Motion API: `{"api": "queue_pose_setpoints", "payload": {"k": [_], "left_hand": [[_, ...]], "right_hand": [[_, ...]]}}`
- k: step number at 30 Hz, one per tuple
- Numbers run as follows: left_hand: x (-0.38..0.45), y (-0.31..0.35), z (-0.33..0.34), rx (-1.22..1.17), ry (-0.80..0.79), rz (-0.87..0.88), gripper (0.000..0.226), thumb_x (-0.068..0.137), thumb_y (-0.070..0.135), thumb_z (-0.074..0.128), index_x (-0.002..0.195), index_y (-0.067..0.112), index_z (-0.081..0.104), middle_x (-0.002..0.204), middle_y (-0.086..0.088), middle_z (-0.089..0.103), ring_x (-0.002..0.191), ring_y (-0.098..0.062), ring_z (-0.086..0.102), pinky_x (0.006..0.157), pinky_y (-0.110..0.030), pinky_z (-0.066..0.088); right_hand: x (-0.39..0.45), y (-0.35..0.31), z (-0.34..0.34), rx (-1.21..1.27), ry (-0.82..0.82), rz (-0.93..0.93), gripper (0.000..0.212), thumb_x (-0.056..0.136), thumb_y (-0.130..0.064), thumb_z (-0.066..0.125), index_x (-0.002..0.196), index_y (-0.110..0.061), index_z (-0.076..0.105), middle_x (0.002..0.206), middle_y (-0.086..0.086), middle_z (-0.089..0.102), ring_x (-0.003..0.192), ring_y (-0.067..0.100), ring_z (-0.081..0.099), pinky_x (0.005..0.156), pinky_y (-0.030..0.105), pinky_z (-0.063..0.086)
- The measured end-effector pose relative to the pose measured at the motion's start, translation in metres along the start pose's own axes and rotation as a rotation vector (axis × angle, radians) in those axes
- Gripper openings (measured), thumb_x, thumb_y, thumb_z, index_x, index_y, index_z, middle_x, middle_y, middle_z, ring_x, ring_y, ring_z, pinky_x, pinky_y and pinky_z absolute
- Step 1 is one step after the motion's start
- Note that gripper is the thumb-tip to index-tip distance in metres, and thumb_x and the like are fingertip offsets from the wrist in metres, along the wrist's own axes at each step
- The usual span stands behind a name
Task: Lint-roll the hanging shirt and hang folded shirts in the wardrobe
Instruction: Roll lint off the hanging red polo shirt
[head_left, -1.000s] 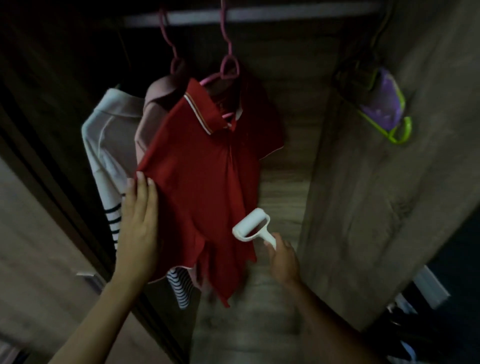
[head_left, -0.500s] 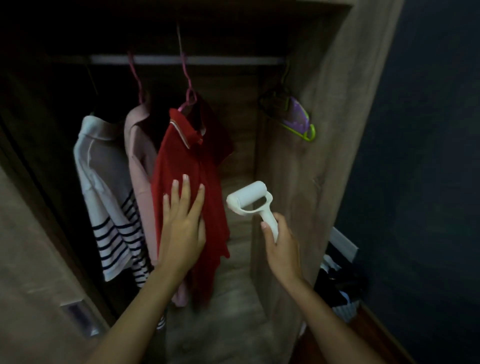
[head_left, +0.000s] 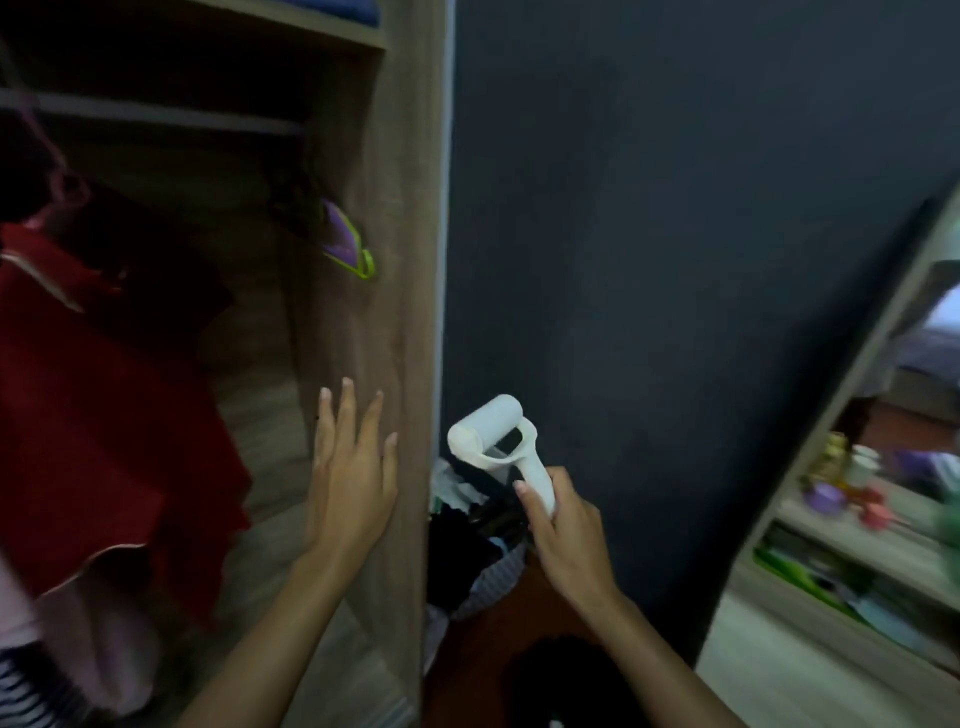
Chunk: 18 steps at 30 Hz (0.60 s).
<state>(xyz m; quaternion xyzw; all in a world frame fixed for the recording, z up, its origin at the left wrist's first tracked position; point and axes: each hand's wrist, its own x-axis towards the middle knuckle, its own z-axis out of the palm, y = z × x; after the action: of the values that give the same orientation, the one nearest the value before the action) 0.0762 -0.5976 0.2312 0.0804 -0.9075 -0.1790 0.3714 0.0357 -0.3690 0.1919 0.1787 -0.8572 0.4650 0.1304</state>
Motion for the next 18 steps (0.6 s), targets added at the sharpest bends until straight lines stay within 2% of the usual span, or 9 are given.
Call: {"api": "queue_pose_setpoints", "payload": {"k": [3,7,11,14,18], "left_hand": [[-0.001,0.052,0.04,-0.061,-0.046,0.024,0.045,0.097,0.017,0.047,0.14,0.002,0.043,0.153,-0.024,0.025,0.144,-0.04,0.013,0.112,-0.055,0.029],[-0.016,0.143,0.091,-0.148,-0.141,0.086,0.046,0.099,0.02,0.046,0.142,0.004,0.04,0.156,-0.02,0.02,0.146,-0.036,0.009,0.116,-0.049,0.021],[-0.052,0.227,0.142,-0.209,-0.236,0.128,0.047,0.097,0.019,0.048,0.142,0.004,0.041,0.155,-0.02,0.022,0.146,-0.036,0.013,0.116,-0.05,0.025],[-0.084,0.273,0.176,-0.188,-0.321,0.169,0.048,0.098,0.022,0.047,0.143,0.007,0.04,0.156,-0.018,0.023,0.146,-0.034,0.015,0.116,-0.047,0.025],[-0.126,0.32,0.222,-0.119,-0.468,0.205,0.05,0.099,0.027,0.044,0.145,0.008,0.037,0.156,-0.018,0.022,0.146,-0.033,0.014,0.116,-0.045,0.023]], "right_hand": [[-0.014,0.036,-0.051,-0.042,0.051,0.077,0.024,0.094,-0.053,0.046,0.088,-0.03,0.05,0.062,-0.006,0.056,0.054,0.006,0.053,0.053,0.03,0.042],[-0.039,0.087,-0.128,-0.1,0.147,0.185,0.023,0.095,-0.046,0.049,0.08,-0.03,0.044,0.058,-0.007,0.05,0.053,0.005,0.05,0.051,0.022,0.036],[-0.072,0.144,-0.199,-0.158,0.21,0.299,0.021,0.094,-0.045,0.052,0.088,-0.025,0.05,0.067,-0.005,0.057,0.06,0.006,0.053,0.053,0.025,0.036],[-0.1,0.184,-0.234,-0.149,0.229,0.386,0.018,0.093,-0.043,0.056,0.095,-0.025,0.052,0.073,-0.01,0.058,0.065,0.004,0.055,0.053,0.024,0.037],[-0.134,0.247,-0.264,-0.162,0.23,0.561,0.025,0.091,-0.044,0.058,0.093,-0.02,0.051,0.076,-0.008,0.061,0.068,0.012,0.057,0.053,0.027,0.038]]}}
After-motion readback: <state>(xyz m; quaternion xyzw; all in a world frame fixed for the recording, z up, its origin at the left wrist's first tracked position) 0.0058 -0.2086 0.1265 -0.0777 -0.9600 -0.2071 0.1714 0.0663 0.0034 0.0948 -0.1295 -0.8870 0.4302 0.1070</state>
